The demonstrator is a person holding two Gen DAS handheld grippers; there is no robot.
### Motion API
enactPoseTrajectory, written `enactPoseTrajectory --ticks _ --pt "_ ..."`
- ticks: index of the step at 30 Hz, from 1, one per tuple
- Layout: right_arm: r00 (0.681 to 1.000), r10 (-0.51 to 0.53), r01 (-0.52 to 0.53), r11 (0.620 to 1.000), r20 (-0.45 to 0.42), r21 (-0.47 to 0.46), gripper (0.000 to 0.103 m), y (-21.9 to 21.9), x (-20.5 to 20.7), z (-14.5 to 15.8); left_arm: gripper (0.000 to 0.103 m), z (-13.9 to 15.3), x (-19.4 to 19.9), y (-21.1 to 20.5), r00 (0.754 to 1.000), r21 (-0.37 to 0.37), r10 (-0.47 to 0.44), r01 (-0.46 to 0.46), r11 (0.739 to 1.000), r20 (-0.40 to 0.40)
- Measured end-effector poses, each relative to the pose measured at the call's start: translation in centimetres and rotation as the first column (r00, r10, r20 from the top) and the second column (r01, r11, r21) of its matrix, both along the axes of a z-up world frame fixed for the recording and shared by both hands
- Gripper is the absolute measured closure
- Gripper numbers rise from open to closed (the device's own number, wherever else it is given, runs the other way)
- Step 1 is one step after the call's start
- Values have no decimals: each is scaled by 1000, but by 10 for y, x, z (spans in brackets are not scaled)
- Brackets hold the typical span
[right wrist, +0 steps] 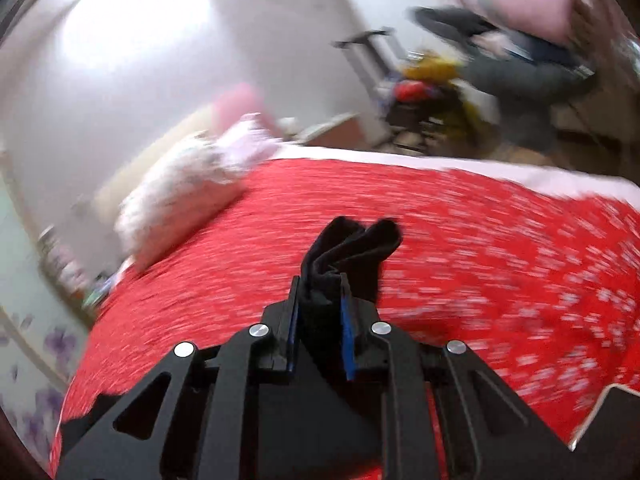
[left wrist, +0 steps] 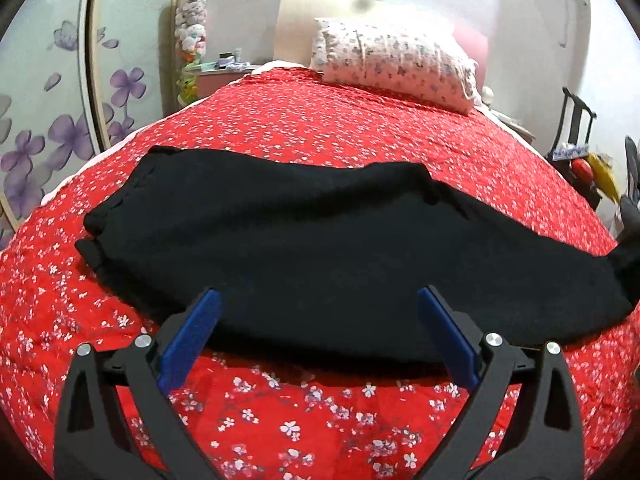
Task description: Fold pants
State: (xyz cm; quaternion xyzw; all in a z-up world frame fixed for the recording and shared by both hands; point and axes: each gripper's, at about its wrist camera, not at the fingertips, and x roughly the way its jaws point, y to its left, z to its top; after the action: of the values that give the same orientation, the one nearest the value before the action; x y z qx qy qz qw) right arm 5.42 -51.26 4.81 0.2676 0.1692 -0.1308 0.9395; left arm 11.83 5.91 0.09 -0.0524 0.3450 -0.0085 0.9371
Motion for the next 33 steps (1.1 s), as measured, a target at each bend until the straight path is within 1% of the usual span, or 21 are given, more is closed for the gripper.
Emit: enactPoseTrajectory --ticks 4,5,7,8,10,13,14,16,18,20,21,22,24,25,26,28,29,30,31,32,33 --pt "983 183 -184 983 13 11 86 70 31 15 2 4 -2 11 999 -42 31 -31 999 11" --pt "968 249 -249 968 2 29 86 96 43 16 2 5 -2 15 999 -48 41 -40 998 11" --pt "945 327 -325 944 -19 57 86 131 60 11 2 5 -1 21 998 -60 56 -55 997 4" --pt "925 378 -376 925 -40 58 86 158 71 6 2 5 -1 25 998 -69 63 -63 996 -1" --pt "893 444 -441 896 -79 47 86 197 86 -3 2 5 -1 33 997 -98 78 -79 992 -11" --pt "828 539 -532 843 -155 87 86 255 106 -28 2 5 -2 43 995 -127 102 -103 987 -14" --pt "807 561 -551 828 -185 105 86 272 111 -39 2 5 -2 46 994 -132 108 -109 985 -15" --pt "779 587 -571 809 -220 136 86 298 117 -55 2 4 -3 52 993 -143 119 -121 982 -19" --pt "786 581 -563 814 -213 145 86 309 117 -56 2 3 -4 59 992 -157 126 -128 979 -25" --pt "805 571 -550 821 -164 156 86 315 114 -47 2 3 -6 63 991 -163 129 -131 978 -25" --pt "808 572 -551 819 -142 160 86 318 115 -42 2 2 -7 65 991 -164 130 -132 978 -23" --pt "801 582 -564 812 -140 149 86 325 115 -39 2 3 -8 67 991 -163 131 -133 978 -19" --pt "772 608 -599 793 -184 107 86 342 119 -41 2 3 -9 70 991 -160 135 -137 978 -19" --pt "751 623 -622 779 -217 82 86 351 118 -46 2 3 -9 72 990 -164 137 -138 977 -20" --pt "717 640 -655 754 -276 48 86 364 116 -56 2 3 -10 73 990 -168 139 -140 976 -21" --pt "683 641 -678 734 -348 22 85 379 119 -74 2 2 -10 76 989 -180 145 -148 972 -26" --pt "656 640 -693 721 -401 15 85 385 120 -84 2 2 -10 77 989 -188 146 -149 971 -29" --pt "633 643 -704 710 -432 26 82 387 122 -91 2 2 -11 78 989 -196 147 -150 969 -30" --pt "621 652 -711 702 -435 37 72 388 122 -92 2 2 -11 80 988 -203 150 -153 967 -31" --pt "604 666 -723 689 -437 52 65 389 121 -93 2 3 -11 81 988 -204 153 -156 967 -29" --pt "588 680 -737 674 -438 56 50 391 119 -91 2 3 -12 81 988 -203 155 -158 966 -29"
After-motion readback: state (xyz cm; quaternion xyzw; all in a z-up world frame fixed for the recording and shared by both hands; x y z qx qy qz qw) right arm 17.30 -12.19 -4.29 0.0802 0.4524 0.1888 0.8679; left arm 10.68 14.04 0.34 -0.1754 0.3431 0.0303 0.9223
